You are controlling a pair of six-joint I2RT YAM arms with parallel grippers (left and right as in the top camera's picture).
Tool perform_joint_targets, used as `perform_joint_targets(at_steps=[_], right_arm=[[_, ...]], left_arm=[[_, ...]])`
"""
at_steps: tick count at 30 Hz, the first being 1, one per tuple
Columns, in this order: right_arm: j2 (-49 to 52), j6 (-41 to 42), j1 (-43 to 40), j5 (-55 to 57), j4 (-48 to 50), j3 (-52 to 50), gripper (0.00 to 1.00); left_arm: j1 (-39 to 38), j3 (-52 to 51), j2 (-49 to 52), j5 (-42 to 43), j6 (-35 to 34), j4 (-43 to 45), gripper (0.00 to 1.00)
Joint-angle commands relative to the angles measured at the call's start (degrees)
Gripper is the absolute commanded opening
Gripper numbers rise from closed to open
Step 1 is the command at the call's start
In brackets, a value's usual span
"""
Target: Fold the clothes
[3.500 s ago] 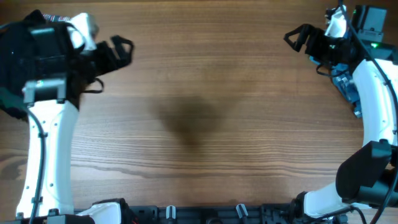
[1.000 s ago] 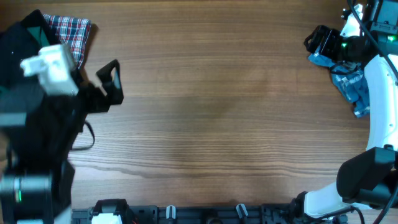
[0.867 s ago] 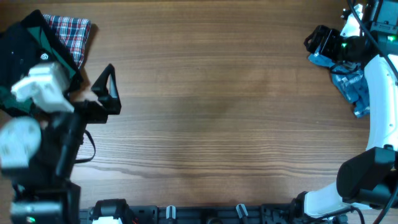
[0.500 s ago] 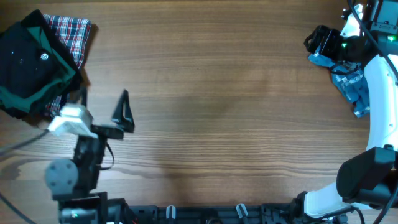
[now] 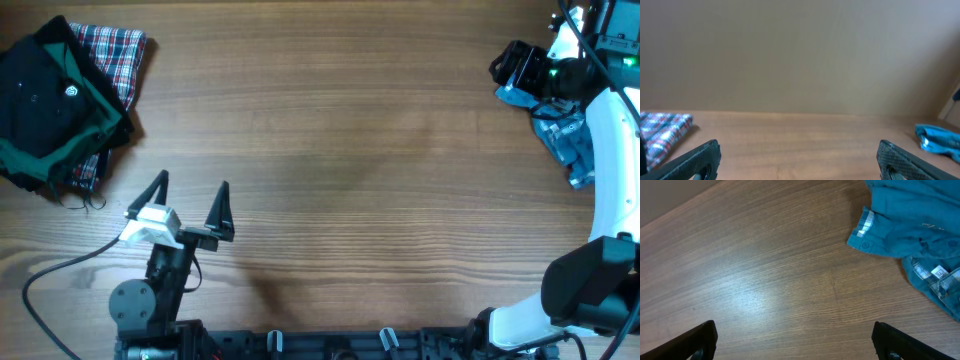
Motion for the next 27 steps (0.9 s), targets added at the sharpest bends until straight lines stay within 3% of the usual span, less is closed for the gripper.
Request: perform_joint_targets(at_steps=[1,8,18,27], right_arm=[[0.9,-1.01,-0.13,0.57,0.15,1.51,1.0],[0.9,-1.01,-0.13,0.57,0.15,1.51,1.0],[0.9,-1.01,-0.13,0.57,0.15,1.51,1.0],[0.9,-1.01,-0.13,0.57,0.17,1.51,1.0]], left_arm=[[-1.42,-2.56,-3.32,-2.8,-4.39,-0.37,1.0],[-1.46,-6.05,-6.49,-4.52,-6.36,-1.03,1.0],[-1.46,-6.71,-6.99,-9.2,-6.12,-10.91,1.0],[-1.44,-6.71,-6.75,-10.47,-4.85,-10.71,1.0]])
